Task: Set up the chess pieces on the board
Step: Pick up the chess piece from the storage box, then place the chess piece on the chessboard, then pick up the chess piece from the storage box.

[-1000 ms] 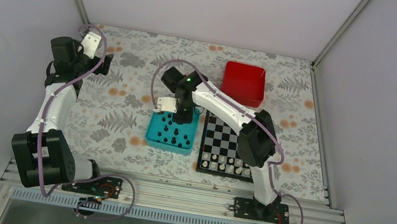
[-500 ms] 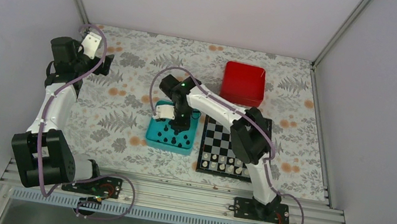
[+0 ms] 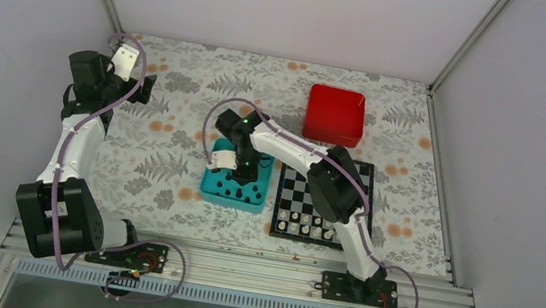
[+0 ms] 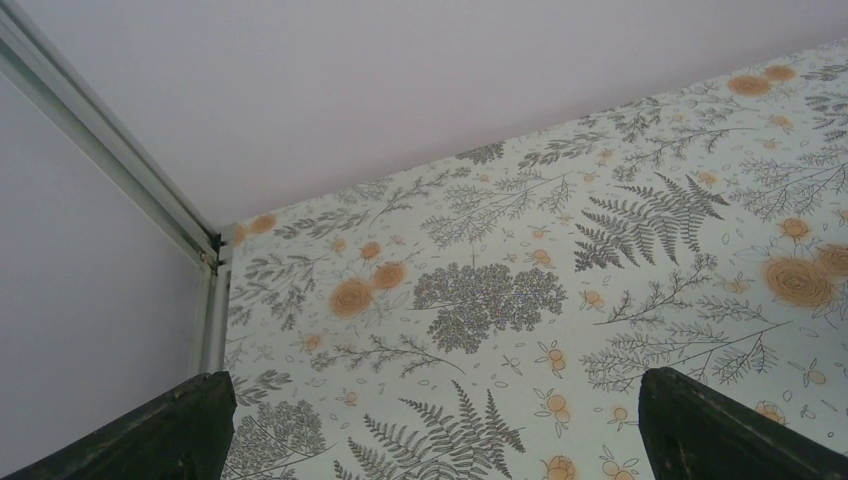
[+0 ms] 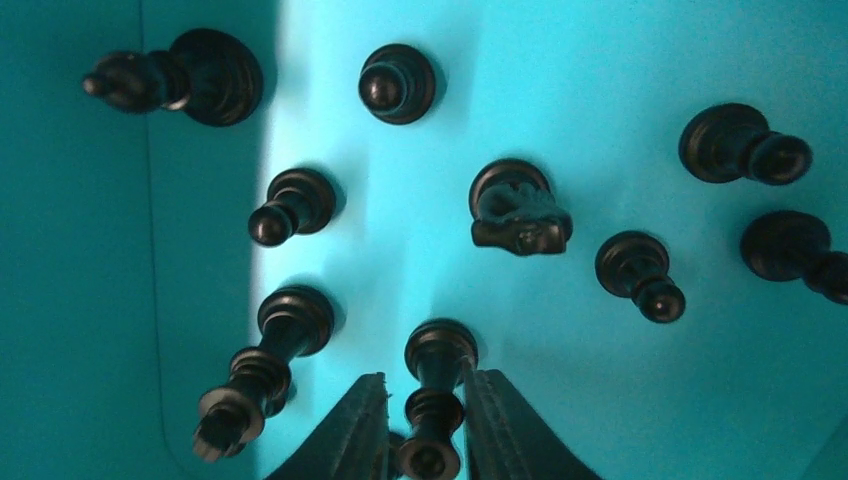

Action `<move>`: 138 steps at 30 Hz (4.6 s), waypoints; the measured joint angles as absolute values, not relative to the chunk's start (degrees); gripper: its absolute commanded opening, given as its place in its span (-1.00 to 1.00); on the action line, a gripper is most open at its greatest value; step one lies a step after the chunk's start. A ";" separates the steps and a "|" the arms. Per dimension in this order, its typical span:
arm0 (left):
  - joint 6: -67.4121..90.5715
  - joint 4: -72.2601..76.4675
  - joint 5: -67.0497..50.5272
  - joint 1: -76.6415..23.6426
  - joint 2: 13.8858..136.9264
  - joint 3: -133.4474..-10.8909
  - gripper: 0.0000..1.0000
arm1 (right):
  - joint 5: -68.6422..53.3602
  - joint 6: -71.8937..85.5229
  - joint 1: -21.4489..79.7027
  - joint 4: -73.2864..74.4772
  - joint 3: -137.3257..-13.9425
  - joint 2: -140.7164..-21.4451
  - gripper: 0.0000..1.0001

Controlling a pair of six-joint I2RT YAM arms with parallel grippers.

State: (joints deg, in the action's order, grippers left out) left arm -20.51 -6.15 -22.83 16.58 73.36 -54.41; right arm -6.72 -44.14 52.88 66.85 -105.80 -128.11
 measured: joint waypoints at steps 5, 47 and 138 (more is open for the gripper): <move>-20.51 -6.15 -22.98 16.73 73.38 -54.41 1.00 | -6.79 -43.92 52.86 66.26 -105.80 -128.64 -0.82; -20.49 -6.28 -24.08 16.88 73.82 -54.41 1.00 | -5.45 -46.48 14.55 66.74 -88.92 -109.56 -0.74; -20.51 -6.57 -24.69 17.52 73.87 -54.41 1.00 | -8.47 -42.92 56.69 69.36 -103.44 -123.74 -0.20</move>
